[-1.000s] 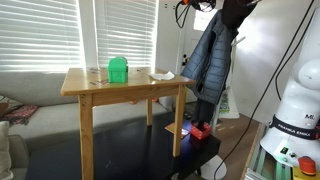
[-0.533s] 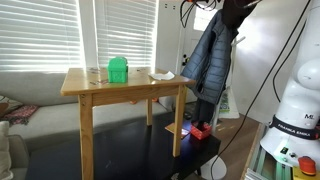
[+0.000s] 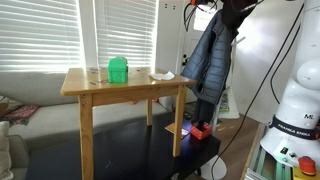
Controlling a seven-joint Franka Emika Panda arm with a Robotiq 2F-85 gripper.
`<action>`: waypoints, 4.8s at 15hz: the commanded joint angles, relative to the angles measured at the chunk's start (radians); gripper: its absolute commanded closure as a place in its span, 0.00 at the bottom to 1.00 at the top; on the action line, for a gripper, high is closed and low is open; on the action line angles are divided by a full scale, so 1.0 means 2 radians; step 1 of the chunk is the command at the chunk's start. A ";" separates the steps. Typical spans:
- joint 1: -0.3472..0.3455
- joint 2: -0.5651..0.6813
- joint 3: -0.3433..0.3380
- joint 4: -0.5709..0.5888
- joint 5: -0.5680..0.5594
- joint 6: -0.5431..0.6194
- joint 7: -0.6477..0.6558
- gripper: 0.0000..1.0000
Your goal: Put the black hat on the brown table.
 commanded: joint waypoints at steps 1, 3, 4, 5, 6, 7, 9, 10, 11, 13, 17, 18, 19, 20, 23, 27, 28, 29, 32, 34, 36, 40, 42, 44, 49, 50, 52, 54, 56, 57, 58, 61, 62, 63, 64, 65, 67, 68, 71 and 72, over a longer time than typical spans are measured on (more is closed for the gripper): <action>-0.005 0.014 -0.008 0.012 -0.020 -0.010 -0.019 0.00; -0.008 0.017 -0.013 0.010 -0.024 -0.009 -0.027 0.00; -0.010 0.020 -0.014 0.013 -0.026 -0.011 -0.029 0.00; -0.011 0.021 -0.016 0.013 -0.027 -0.012 -0.036 0.00; -0.012 0.024 -0.017 0.014 -0.027 -0.015 -0.039 0.00; -0.012 0.024 -0.019 0.013 -0.029 -0.016 -0.043 0.00; -0.013 0.028 -0.020 0.015 -0.029 -0.023 -0.047 0.00; -0.014 0.030 -0.021 0.016 -0.029 -0.029 -0.048 0.08; -0.014 0.032 -0.022 0.017 -0.028 -0.033 -0.050 0.18; -0.015 0.034 -0.024 0.018 -0.029 -0.041 -0.050 0.38; -0.014 0.042 -0.026 0.020 -0.034 -0.055 -0.047 0.70; -0.014 0.042 -0.026 0.019 -0.035 -0.057 -0.046 0.76; -0.014 0.043 -0.026 0.019 -0.036 -0.059 -0.045 0.84; -0.013 0.043 -0.026 0.020 -0.037 -0.062 -0.046 0.90; -0.011 0.044 -0.026 0.022 -0.045 -0.074 -0.043 1.00; -0.007 0.049 -0.026 0.037 -0.077 -0.096 -0.030 0.99; -0.007 0.050 -0.026 0.042 -0.087 -0.101 -0.026 0.99; -0.005 0.052 -0.026 0.049 -0.097 -0.108 -0.023 0.99; 0.002 0.049 -0.022 0.057 -0.123 -0.123 -0.028 0.99; 0.011 0.034 -0.013 0.044 -0.127 -0.125 -0.046 0.99; 0.025 0.009 -0.002 0.017 -0.103 -0.111 -0.068 0.99; 0.053 -0.019 0.029 -0.014 -0.071 -0.114 -0.122 0.99; 0.066 -0.035 0.044 -0.036 -0.052 -0.111 -0.146 0.99; 0.078 -0.052 0.058 -0.062 -0.036 -0.105 -0.169 0.99; 0.094 -0.065 0.096 -0.110 0.004 -0.095 -0.227 0.99; 0.097 -0.065 0.103 -0.117 0.013 -0.093 -0.238 0.99; 0.103 -0.065 0.113 -0.137 0.023 -0.084 -0.262 0.99; 0.111 -0.061 0.123 -0.156 0.018 -0.077 -0.286 0.99; 0.121 -0.056 0.134 -0.177 0.009 -0.064 -0.305 0.99; 0.125 -0.056 0.139 -0.186 0.008 -0.053 -0.314 0.99; 0.128 -0.055 0.143 -0.197 0.005 -0.036 -0.321 0.99; 0.132 -0.041 0.146 -0.184 0.011 -0.043 -0.307 0.96; 0.134 -0.041 0.147 -0.188 0.011 -0.040 -0.307 0.96; 0.134 -0.041 0.148 -0.190 0.011 -0.039 -0.308 0.96; 0.133 -0.041 0.148 -0.190 0.010 -0.038 -0.310 0.96; 0.133 -0.041 0.147 -0.190 0.010 -0.037 -0.311 0.96; 0.133 -0.041 0.147 -0.190 0.010 -0.037 -0.312 0.96; 0.133 -0.042 0.147 -0.190 0.010 -0.037 -0.313 0.96; 0.134 -0.027 0.147 -0.191 -0.009 -0.029 -0.304 0.99; 0.136 -0.017 0.148 -0.189 -0.013 -0.026 -0.301 0.99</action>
